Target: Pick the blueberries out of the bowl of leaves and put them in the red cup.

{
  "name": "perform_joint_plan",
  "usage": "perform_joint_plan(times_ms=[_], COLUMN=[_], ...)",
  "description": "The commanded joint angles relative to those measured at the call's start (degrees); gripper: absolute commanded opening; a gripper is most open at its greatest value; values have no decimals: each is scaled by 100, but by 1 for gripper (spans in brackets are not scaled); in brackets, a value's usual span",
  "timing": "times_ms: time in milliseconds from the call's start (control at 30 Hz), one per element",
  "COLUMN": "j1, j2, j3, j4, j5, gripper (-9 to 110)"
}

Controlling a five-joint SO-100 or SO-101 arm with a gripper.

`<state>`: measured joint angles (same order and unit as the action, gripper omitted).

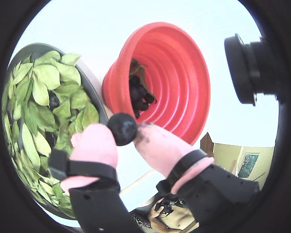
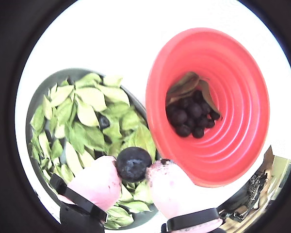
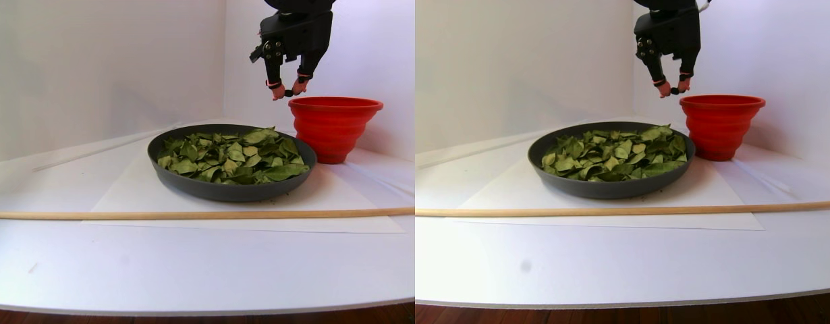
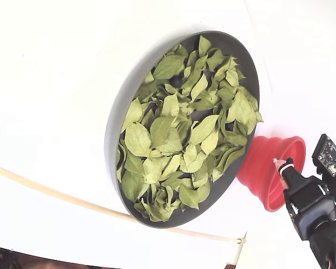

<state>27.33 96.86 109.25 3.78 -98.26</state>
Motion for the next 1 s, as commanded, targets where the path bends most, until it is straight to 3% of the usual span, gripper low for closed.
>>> perform_joint_plan(times_ms=[0,967], j1=[281,1046], j2=[888,-141], j3=[-123,-809], j4=[18,-229], j5=[-35,-26], gripper=[9,10])
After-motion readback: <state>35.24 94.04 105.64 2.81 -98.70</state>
